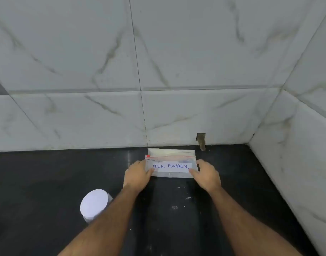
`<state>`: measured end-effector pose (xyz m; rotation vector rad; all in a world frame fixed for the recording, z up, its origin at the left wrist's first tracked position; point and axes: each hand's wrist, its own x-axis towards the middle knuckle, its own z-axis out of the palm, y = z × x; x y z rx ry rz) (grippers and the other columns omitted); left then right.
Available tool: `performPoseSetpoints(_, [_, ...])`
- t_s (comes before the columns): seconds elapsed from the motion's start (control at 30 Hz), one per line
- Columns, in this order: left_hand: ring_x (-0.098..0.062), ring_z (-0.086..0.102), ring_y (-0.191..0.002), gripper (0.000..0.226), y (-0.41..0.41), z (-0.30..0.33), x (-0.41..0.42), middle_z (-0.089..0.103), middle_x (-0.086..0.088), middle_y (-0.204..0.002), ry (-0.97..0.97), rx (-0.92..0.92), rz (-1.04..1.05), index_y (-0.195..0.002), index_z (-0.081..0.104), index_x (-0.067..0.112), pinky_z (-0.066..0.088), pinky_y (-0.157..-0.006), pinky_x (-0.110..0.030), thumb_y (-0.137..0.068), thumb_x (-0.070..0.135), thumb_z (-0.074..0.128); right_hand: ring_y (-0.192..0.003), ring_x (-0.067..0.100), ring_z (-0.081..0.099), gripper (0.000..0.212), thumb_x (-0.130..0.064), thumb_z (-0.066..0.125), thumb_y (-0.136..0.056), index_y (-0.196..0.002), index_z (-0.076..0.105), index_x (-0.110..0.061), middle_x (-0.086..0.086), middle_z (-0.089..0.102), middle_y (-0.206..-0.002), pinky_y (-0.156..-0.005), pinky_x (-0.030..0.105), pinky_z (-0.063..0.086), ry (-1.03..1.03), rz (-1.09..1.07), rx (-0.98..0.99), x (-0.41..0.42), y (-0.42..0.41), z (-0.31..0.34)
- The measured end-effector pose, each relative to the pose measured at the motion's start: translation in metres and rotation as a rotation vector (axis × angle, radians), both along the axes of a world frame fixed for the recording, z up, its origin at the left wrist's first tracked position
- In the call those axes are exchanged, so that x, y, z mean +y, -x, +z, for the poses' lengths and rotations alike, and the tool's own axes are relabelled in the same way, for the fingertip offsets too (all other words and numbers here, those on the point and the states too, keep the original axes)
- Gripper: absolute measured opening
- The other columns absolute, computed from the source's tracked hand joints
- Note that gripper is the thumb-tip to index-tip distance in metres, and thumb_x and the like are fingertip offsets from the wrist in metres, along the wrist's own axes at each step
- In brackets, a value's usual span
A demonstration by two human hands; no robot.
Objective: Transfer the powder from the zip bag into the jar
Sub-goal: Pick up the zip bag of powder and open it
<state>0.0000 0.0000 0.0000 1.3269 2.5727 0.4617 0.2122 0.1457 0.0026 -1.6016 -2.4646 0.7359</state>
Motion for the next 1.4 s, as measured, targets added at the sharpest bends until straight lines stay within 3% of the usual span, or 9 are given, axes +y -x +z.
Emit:
performPoseSetpoints(0.1, [-0.023, 0.065, -0.100, 0.035, 0.013, -0.004, 0.016, 0.070, -0.004, -0.112, -0.087, -0.129, 0.170, -0.117, 0.065, 0.018, 0.055, -0.087, -0.041, -0.097, 0.043, 0.053, -0.110, 0.020, 0.064, 0.044, -0.040, 0.061, -0.096, -0.134, 0.055, -0.019, 0.005, 0.066, -0.127, -0.081, 0.030, 0.052, 0.086, -0.163, 0.085, 0.018, 0.012, -0.003])
performPoseSetpoints(0.33, [-0.028, 0.067, -0.102, 0.031, 0.026, -0.016, 0.034, 0.073, -0.010, -0.111, -0.077, -0.344, 0.418, -0.112, 0.071, 0.008, 0.051, -0.083, -0.033, -0.097, 0.032, 0.057, -0.103, 0.025, 0.065, 0.030, -0.032, 0.064, -0.092, -0.118, 0.066, -0.017, 0.007, 0.069, -0.117, -0.081, 0.035, 0.055, 0.171, -0.319, 0.035, 0.039, 0.025, -0.009])
performPoseSetpoints(0.47, [-0.024, 0.065, -0.086, 0.022, 0.026, -0.018, 0.039, 0.069, -0.002, -0.088, -0.100, -0.472, 0.475, -0.098, 0.076, 0.013, 0.055, -0.078, -0.034, -0.096, 0.028, 0.061, -0.089, 0.021, 0.061, 0.027, -0.028, 0.067, -0.092, -0.114, 0.068, -0.013, 0.009, 0.069, -0.111, -0.070, 0.033, 0.050, 0.266, -0.390, 0.059, 0.040, 0.027, -0.010])
performPoseSetpoints(0.57, [-0.019, 0.063, -0.081, 0.020, 0.024, -0.018, 0.038, 0.068, -0.001, -0.090, -0.098, -0.572, 0.516, -0.098, 0.074, 0.013, 0.053, -0.072, -0.032, -0.095, 0.029, 0.063, -0.089, 0.023, 0.064, 0.029, -0.028, 0.073, -0.088, -0.111, 0.070, -0.011, 0.009, 0.070, -0.105, -0.079, 0.037, 0.057, 0.367, -0.455, 0.140, 0.040, 0.027, -0.009])
performPoseSetpoints(0.67, [-0.022, 0.068, -0.086, 0.020, 0.025, -0.015, 0.037, 0.073, -0.003, -0.091, -0.190, -0.671, 0.556, -0.083, 0.070, 0.014, 0.059, -0.079, -0.038, -0.094, 0.030, 0.064, -0.090, 0.025, 0.068, 0.026, -0.026, 0.076, -0.086, -0.104, 0.071, -0.008, 0.008, 0.071, -0.096, -0.087, 0.042, 0.058, 0.442, -0.507, 0.318, 0.040, 0.025, -0.006])
performPoseSetpoints(0.83, [-0.023, 0.069, -0.084, 0.021, 0.028, 0.001, 0.033, 0.074, -0.003, -0.085, -0.395, -0.798, 0.547, -0.076, 0.069, 0.013, 0.059, -0.079, -0.040, -0.091, 0.028, 0.067, -0.074, 0.014, 0.061, 0.020, -0.025, 0.072, -0.091, -0.088, 0.069, -0.006, 0.006, 0.073, -0.090, -0.059, 0.026, 0.043, 0.486, -0.481, 0.553, 0.033, 0.019, 0.017])
performPoseSetpoints(1.0, [-0.014, 0.053, -0.065, 0.024, 0.024, 0.038, 0.023, 0.064, 0.000, -0.069, -0.584, -0.811, 0.435, -0.073, 0.066, 0.009, 0.044, -0.062, -0.026, -0.094, 0.020, 0.066, -0.072, 0.016, 0.049, 0.023, -0.025, 0.068, -0.095, -0.085, 0.067, -0.004, 0.007, 0.065, -0.083, -0.057, 0.028, 0.037, 0.439, -0.379, 0.705, 0.018, 0.006, 0.062])
performPoseSetpoints(1.2, [-0.017, 0.060, -0.076, 0.018, 0.028, 0.073, 0.015, 0.071, -0.003, -0.080, -0.714, -0.791, 0.394, -0.079, 0.072, 0.007, 0.051, -0.078, -0.034, -0.090, 0.022, 0.070, -0.060, 0.012, 0.042, 0.029, -0.019, 0.068, -0.094, -0.067, 0.060, -0.013, -0.002, 0.055, -0.063, -0.051, 0.024, 0.033, 0.310, -0.262, 0.785, 0.003, -0.004, 0.103])
performPoseSetpoints(1.4, [-0.018, 0.063, -0.078, 0.027, 0.024, 0.099, -0.002, 0.076, -0.010, -0.088, -0.763, -0.815, 0.337, -0.084, 0.072, -0.005, 0.051, -0.074, -0.030, -0.090, 0.021, 0.070, -0.053, 0.014, 0.038, 0.034, -0.020, 0.069, -0.092, -0.063, 0.053, -0.014, 0.000, 0.049, -0.059, -0.049, 0.025, 0.030, 0.309, -0.243, 0.795, -0.010, -0.017, 0.129])
